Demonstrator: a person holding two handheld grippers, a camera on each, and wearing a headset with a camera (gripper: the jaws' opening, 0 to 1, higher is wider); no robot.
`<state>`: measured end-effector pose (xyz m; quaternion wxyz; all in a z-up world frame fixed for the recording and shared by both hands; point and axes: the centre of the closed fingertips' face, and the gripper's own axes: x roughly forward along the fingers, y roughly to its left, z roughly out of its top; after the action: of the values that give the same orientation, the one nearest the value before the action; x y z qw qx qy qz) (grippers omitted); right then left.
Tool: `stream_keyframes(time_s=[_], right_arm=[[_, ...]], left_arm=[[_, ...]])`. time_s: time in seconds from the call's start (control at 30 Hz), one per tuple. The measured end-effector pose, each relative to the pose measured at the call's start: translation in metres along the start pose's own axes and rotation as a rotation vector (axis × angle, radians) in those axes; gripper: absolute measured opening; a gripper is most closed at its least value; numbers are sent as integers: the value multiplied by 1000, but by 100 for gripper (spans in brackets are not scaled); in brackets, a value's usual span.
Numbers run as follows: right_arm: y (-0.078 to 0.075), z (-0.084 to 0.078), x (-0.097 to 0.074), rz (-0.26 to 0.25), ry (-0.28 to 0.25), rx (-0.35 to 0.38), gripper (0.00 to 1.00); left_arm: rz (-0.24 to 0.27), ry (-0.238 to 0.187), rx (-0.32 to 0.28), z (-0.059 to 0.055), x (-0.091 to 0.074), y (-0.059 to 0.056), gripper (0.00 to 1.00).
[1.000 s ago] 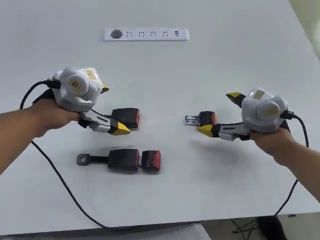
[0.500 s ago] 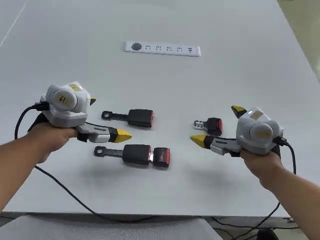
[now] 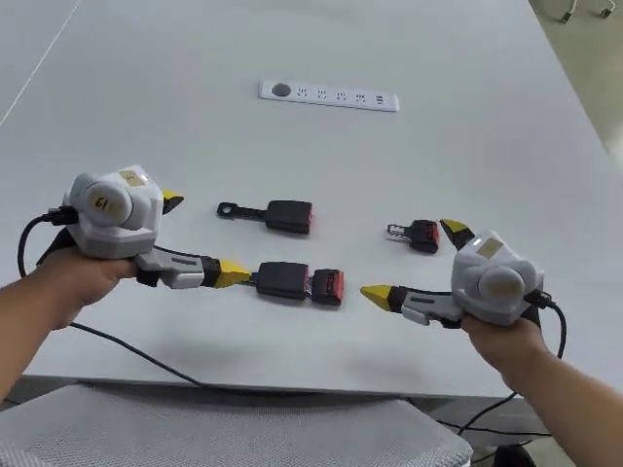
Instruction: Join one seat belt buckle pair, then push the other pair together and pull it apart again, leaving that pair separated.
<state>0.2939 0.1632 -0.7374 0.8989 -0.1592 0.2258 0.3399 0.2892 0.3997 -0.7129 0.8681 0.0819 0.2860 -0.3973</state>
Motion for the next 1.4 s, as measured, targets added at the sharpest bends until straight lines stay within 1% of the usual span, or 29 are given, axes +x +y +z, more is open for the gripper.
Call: stream_keyframes(time_s=[0.1, 0.23, 0.4, 0.47, 0.53, 0.67, 0.73, 0.8, 0.9, 1.1, 1.2, 1.4], right_arm=[[8, -5, -9, -3, 4, 13, 100], [13, -6, -23, -20, -5, 28, 100], [13, -6, -39, -51, -18, 50, 100], [13, -7, -44, -56, -23, 59, 100], [13, -9, -48, -58, -20, 51, 100], [11, -12, -55, -72, -18, 60, 100], [11, -14, -56, -72, -16, 67, 100], [14, -15, -57, -65, -13, 61, 100], [15, -17, -57, -64, -4, 57, 100], [15, -15, -57, -68, -17, 76, 100], [14, -13, -58, -76, -19, 81, 100], [16, -18, -58, -73, -8, 90, 100]], left_arm=[[-10, -1, 3, -6, -9, -5, 100], [-7, -12, 6, -10, -23, -13, 100], [6, -35, 8, -11, -35, -17, 100], [11, -36, 11, -14, -39, -17, 100], [17, -36, 13, -16, -43, -16, 100], [21, -46, 4, -19, -50, -13, 100], [18, -35, 7, -23, -52, -12, 100], [20, -28, 16, -25, -54, -11, 100], [20, -33, 13, -24, -56, -10, 100], [17, -45, 17, -21, -56, -11, 100], [10, -37, 29, -22, -55, -11, 100], [13, -47, 21, -24, -59, -12, 100]])
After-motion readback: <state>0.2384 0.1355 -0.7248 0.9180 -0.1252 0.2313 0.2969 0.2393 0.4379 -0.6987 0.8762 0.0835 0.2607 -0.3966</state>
